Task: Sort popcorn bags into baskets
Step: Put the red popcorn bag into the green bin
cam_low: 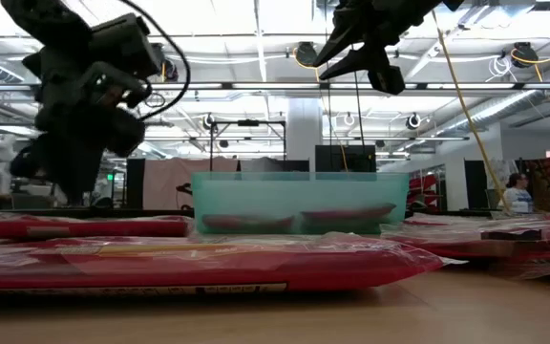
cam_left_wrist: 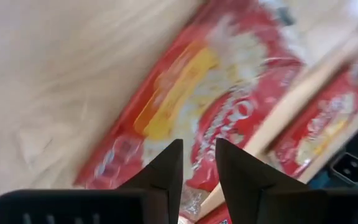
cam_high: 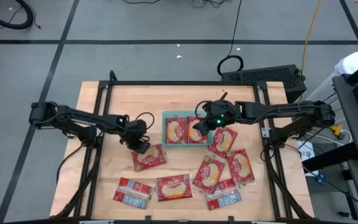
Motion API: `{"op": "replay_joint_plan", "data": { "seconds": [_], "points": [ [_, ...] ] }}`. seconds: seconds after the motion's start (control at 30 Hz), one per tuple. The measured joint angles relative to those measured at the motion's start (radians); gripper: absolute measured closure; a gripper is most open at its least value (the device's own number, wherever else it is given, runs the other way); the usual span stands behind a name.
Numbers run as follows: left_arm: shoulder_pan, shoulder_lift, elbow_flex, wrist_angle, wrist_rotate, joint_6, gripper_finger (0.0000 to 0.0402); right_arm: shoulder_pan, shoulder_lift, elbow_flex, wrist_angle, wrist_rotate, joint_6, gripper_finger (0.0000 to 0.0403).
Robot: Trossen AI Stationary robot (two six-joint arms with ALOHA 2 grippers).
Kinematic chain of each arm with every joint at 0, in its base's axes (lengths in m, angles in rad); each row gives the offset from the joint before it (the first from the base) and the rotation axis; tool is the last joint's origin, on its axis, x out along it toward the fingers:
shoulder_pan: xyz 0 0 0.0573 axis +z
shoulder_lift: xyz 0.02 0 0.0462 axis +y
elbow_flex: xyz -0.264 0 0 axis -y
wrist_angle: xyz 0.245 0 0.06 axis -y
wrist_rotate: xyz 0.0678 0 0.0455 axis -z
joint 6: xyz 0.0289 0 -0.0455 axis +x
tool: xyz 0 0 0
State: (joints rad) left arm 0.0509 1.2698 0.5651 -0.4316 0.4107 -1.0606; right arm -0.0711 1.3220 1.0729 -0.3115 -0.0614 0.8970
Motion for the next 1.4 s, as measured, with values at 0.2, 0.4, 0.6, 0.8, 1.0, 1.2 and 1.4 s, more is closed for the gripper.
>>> {"op": "replay_joint_plan", "data": {
  "seconds": [0.2, 0.4, 0.6, 0.8, 1.0, 1.2, 1.4],
  "points": [
    [0.017, -0.008, 0.016, -0.095, -0.026, 0.12, 0.0302, -0.021, 0.0, 0.0, 0.0, -0.05, 0.005, 0.0328],
    [-0.023, -0.008, 0.016, -0.232, -0.071, 0.213, 0.0236, -0.027, 0.0, 0.0, 0.0, -0.049, -0.01, 0.0328],
    [-0.099, -0.008, 0.016, -0.248, -0.206, 0.283, 0.015, -0.027, 0.0, 0.0, 0.0, -0.049, -0.036, 0.0328],
    [-0.15, 0.007, -0.011, -0.216, -0.237, 0.333, 0.0149, -0.027, 0.0, 0.0, 0.0, -0.048, -0.03, 0.0328],
    [-0.194, 0.03, -0.071, -0.119, -0.267, 0.358, 0.0196, -0.044, 0.0, 0.0, 0.0, -0.046, -0.057, 0.0328],
    [-0.204, 0.009, -0.079, -0.122, -0.334, 0.414, 0.0314, -0.062, 0.0, 0.0, 0.004, -0.047, -0.056, 0.0328],
    [-0.201, -0.001, -0.079, -0.07, -0.355, 0.434, 0.0394, -0.068, 0.0, 0.0, 0.034, -0.048, -0.046, 0.0328]
  ]
}}
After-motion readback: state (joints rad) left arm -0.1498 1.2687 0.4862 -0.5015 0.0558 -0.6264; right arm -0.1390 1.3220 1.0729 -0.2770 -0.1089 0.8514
